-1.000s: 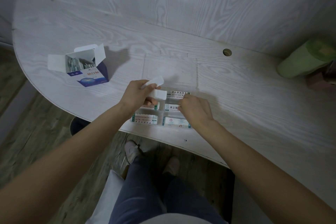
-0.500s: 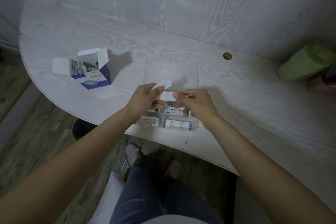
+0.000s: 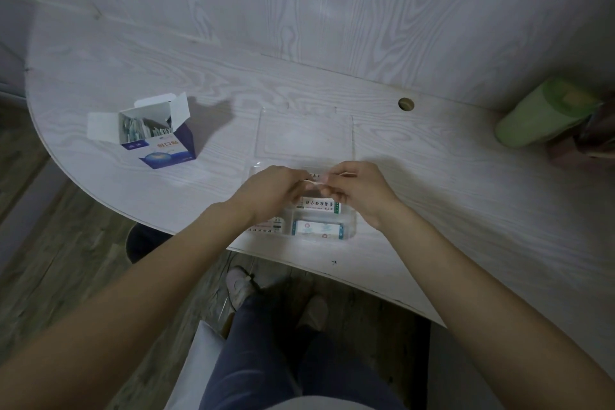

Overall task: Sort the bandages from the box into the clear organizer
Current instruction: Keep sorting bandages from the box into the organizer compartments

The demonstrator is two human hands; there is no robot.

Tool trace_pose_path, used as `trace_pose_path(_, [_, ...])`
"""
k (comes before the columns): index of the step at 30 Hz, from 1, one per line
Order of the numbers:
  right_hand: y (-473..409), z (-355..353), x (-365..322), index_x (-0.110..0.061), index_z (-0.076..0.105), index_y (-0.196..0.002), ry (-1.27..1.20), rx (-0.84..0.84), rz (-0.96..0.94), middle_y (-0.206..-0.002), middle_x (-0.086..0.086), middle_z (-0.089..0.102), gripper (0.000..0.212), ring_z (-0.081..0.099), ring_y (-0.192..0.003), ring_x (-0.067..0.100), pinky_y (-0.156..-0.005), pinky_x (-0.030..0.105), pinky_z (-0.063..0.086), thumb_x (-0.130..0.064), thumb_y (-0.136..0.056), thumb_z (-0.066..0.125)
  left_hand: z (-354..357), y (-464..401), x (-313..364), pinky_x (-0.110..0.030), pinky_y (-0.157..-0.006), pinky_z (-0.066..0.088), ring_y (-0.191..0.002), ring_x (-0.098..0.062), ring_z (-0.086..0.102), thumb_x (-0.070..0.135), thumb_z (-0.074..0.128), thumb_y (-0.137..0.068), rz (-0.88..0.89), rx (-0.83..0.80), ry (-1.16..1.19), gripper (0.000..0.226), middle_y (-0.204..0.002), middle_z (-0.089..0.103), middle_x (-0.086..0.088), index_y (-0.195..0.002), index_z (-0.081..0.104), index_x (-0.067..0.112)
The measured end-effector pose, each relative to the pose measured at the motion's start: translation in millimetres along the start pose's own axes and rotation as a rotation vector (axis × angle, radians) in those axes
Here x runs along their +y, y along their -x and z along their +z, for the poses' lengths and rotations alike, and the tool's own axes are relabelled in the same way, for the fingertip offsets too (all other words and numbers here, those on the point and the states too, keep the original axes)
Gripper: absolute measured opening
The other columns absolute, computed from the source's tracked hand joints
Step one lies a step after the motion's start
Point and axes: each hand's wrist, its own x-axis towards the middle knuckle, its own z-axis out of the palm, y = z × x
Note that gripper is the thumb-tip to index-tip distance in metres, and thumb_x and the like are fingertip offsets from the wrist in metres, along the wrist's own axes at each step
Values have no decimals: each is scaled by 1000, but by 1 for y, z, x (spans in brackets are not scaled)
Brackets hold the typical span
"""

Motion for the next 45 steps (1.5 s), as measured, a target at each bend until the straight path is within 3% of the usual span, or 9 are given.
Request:
trace_pose_path(2, [-3, -3, 2, -3, 63, -85, 23, 44, -23, -72, 11, 65, 10, 63, -51, 8, -57, 15, 52, 6, -84, 64, 2, -4, 3, -26, -73, 33, -89, -18, 53, 26, 40, -101, 24, -21, 44, 32, -92, 61, -3, -122, 60, 12])
trace_pose_path(5, [-6, -10, 6, -4, 65, -101, 132, 102, -66, -75, 7, 65, 19, 61, -55, 9, -60, 17, 52, 5, -85, 65, 8, -8, 8, -27, -78, 28, -94, -20, 42, 30, 31, -103, -31, -88, 213, 38, -82, 45, 2, -127, 56, 14])
trace_pose_path(9, [-7, -18, 17, -13, 66, -84, 353, 114, -99, -72, 3, 66, 9, 60, -57, 10, -61, 20, 48, -5, -84, 70, 17, -18, 6, -24, -76, 23, -93, -17, 33, 10, 33, -101, -9, -93, 107, 41, -87, 37, 1, -141, 43, 13])
trace_pose_path(12, [-13, -18, 25, -21, 61, -74, 494, 154, -111, -79, 3, 67, 18, 60, -65, 11, -64, 25, 46, -10, -82, 72, 23, -20, 2, -25, -77, 29, -96, -20, 40, 6, 40, -98, -7, -56, 64, 41, -99, 47, -7, -138, 46, 13])
trace_pose_path(15, [-16, -15, 30, -18, 65, -86, 655, 138, -140, -93, 3, 67, 7, 59, -82, 12, -73, 23, 43, -12, -85, 69, 29, -20, -1, -35, -87, 41, -103, -24, 50, 10, 48, -96, -88, 32, 46, 33, -112, 58, -9, -128, 51, 16])
trace_pose_path(21, [-19, -10, 43, -18, 68, -86, 932, 138, -168, -93, 2, 69, 7, 63, -85, 18, -74, 31, 51, -15, -89, 63, 34, -22, -1, -33, -89, 30, -113, -22, 44, 21, 45, -97, -85, 33, -374, 28, -118, 56, -2, -122, 56, 21])
trace_pose_path(29, [-16, -8, 49, -12, 64, -109, 1360, 162, -302, -110, 4, 53, 24, 55, -96, 21, -64, 29, 41, -22, -98, 46, 35, -19, -2, -33, -86, 24, -111, -23, 37, 24, 50, -95, -72, 42, -501, 27, -115, 46, -3, -117, 65, 24])
trace_pose_path(42, [-14, -4, 45, -14, 67, -106, 1299, 159, -225, -108, 5, 52, 23, 58, -89, 23, -67, 30, 45, -22, -96, 48, 39, -21, -1, -32, -80, 21, -110, -24, 38, 23, 54, -92, -178, 47, -486, 21, -113, 46, -4, -109, 67, 19])
trace_pose_path(45, [-14, -5, 42, -14, 67, -107, 1280, 154, -210, -110, 5, 52, 23, 58, -94, 23, -70, 30, 44, -22, -96, 49, 37, -20, -2, -34, -85, 28, -112, -26, 37, 28, 52, -94, -200, 34, -437, 24, -114, 45, -5, -112, 67, 20])
